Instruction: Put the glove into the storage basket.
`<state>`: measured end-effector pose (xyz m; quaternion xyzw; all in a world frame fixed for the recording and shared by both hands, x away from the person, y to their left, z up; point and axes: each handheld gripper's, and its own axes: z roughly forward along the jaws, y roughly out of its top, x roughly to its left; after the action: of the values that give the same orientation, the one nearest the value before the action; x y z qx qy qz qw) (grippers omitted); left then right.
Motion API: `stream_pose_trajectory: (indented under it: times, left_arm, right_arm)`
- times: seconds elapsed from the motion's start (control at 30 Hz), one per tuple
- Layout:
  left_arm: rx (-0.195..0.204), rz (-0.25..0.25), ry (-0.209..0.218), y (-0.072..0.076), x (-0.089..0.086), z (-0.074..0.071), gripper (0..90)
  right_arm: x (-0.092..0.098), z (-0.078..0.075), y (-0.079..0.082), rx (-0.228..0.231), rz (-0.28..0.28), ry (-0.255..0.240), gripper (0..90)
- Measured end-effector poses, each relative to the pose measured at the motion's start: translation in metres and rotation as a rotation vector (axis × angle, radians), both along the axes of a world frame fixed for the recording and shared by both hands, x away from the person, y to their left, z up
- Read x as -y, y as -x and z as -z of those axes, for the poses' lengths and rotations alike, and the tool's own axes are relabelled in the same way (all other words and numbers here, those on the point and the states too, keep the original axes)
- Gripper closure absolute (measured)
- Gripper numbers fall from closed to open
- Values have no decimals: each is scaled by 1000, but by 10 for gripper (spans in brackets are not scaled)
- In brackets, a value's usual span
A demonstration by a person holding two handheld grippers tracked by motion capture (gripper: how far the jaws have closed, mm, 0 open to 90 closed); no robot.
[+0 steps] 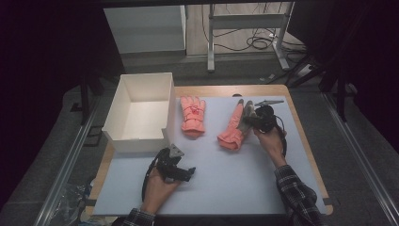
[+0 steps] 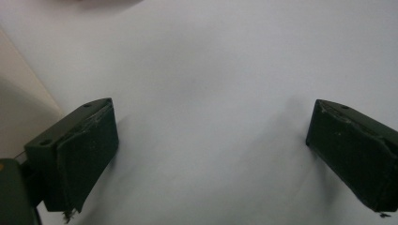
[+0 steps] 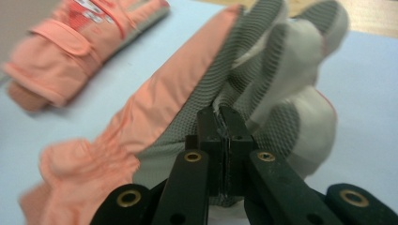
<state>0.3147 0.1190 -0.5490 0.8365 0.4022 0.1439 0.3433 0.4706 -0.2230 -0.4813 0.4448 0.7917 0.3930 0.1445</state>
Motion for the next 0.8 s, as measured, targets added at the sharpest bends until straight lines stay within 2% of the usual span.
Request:
stream_pose_trajectory:
  times: [0.1, 0.2, 0.4, 0.47, 0.6, 0.63, 0.73, 0.8]
  left_arm:
    - [0, 0, 0, 0, 0, 0, 26]
    - [0, -2, 2, 0, 0, 0, 26]
    - [0, 0, 0, 0, 0, 0, 26]
    - [0, -2, 1, 0, 0, 0, 26]
    - [1, -3, 3, 0, 0, 0, 26]
    - [1, -3, 3, 0, 0, 0, 26]
    - [2, -2, 2, 0, 0, 0, 26]
    - [2, -2, 2, 0, 0, 0, 25]
  right_arm:
    - [0, -8, 4, 11, -22, -8, 883]
    - [0, -14, 10, 1, -51, -37, 883]
    - [-1, -23, 23, -3, -109, -63, 883]
    - [-1, -27, 33, -7, -146, -73, 883]
    - [-2, -31, 45, -12, -182, -80, 882]
    - [-2, -32, 53, -18, -213, -83, 883]
    - [-3, -31, 61, -23, -238, -84, 882]
    - [-5, -28, 75, -34, -277, -80, 882]
